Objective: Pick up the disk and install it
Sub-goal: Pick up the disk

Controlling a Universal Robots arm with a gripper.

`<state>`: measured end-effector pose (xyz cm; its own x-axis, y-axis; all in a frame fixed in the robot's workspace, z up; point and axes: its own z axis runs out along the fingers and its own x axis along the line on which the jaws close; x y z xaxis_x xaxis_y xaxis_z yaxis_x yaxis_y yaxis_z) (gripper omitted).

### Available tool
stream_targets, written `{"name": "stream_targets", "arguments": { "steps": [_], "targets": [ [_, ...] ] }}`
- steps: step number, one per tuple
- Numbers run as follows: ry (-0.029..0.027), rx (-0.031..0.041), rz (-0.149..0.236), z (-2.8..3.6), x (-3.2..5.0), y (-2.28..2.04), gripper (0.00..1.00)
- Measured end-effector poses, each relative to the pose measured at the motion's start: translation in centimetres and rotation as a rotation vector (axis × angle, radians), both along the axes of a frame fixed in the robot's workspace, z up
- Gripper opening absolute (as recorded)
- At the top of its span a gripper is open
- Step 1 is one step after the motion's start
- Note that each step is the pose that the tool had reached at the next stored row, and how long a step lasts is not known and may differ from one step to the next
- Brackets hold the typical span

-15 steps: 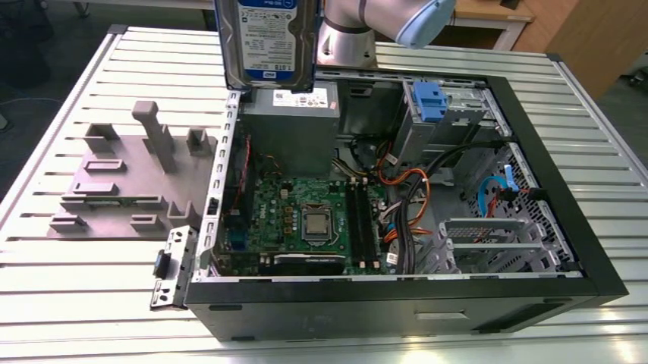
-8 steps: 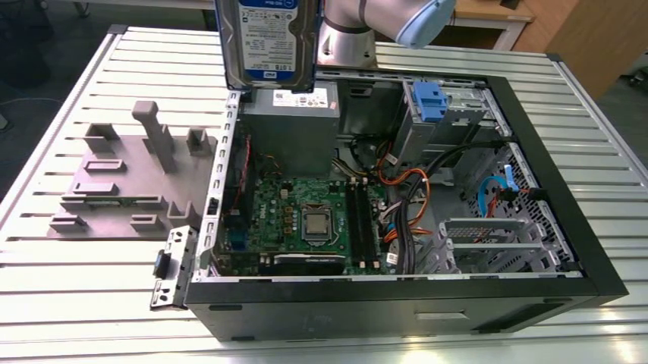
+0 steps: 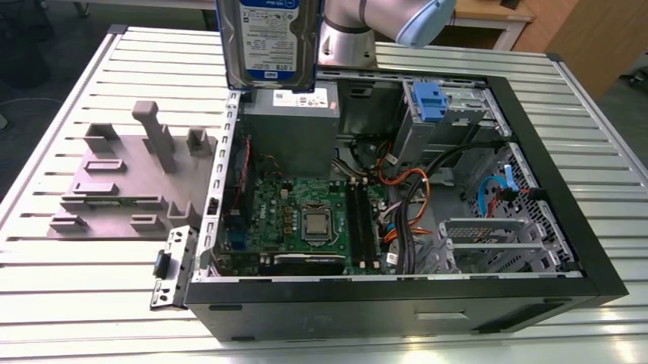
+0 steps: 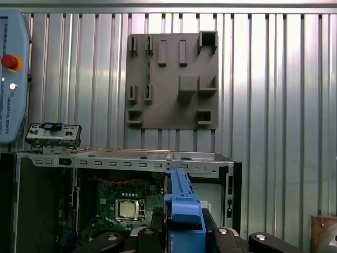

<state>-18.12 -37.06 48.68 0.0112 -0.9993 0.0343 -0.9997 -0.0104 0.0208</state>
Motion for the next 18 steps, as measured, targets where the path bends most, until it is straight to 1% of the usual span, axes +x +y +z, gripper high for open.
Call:
{"name": "stream_targets", "arguments": {
  "steps": [18],
  "targets": [
    [0.0, 0.0, 0.0, 0.0, 0.11, 0.0, 0.37]
  ]
}}
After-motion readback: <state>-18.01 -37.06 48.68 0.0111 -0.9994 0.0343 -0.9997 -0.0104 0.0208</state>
